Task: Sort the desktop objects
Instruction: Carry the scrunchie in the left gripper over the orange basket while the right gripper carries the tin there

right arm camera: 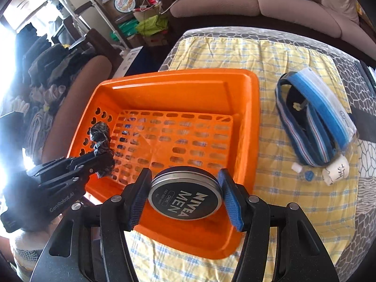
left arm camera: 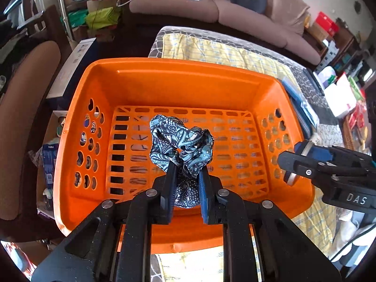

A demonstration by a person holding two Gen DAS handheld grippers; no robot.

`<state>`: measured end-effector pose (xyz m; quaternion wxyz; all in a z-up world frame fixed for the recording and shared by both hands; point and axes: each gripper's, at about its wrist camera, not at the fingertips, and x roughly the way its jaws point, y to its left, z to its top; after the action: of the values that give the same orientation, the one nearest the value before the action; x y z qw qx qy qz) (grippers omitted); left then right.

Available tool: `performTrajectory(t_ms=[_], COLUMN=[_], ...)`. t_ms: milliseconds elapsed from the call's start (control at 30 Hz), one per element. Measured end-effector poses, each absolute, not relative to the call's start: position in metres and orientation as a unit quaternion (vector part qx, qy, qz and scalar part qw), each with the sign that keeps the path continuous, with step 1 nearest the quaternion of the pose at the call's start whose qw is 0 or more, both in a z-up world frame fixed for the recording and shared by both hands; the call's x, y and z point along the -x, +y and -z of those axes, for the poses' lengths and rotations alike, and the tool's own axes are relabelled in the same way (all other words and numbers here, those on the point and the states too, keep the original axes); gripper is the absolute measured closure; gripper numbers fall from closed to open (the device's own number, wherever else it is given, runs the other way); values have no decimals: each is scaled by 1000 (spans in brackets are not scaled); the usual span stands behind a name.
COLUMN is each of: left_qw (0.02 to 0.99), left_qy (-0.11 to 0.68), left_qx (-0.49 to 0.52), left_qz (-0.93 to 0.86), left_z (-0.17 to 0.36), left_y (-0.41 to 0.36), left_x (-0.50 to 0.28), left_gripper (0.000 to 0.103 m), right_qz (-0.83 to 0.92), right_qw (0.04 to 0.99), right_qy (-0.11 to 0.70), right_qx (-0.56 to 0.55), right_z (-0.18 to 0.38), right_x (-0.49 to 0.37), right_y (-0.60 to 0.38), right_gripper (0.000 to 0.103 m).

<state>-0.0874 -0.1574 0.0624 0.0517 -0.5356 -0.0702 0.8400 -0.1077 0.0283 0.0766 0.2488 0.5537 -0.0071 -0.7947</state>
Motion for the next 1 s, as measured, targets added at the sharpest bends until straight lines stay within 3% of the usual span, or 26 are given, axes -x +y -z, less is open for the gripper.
performTrajectory(t_ms=[433, 867, 1000], left_qw=[67, 73, 66], left_qy=[-69, -61, -63], left_qx=[558, 566, 571], left_qz=[-825, -819, -816], left_z=[-25, -17, -12], left_y=[-173, -164, -164], left_x=[98, 106, 108], left_gripper=[87, 87, 87], right_qz=[768, 762, 765], right_qw=[211, 197, 203], right_qy=[61, 93, 80], right_qx=[-602, -610, -606], right_z=[-5, 5, 1], right_x=[128, 136, 134], right_y=[-24, -33, -26], right_gripper=[43, 41, 36])
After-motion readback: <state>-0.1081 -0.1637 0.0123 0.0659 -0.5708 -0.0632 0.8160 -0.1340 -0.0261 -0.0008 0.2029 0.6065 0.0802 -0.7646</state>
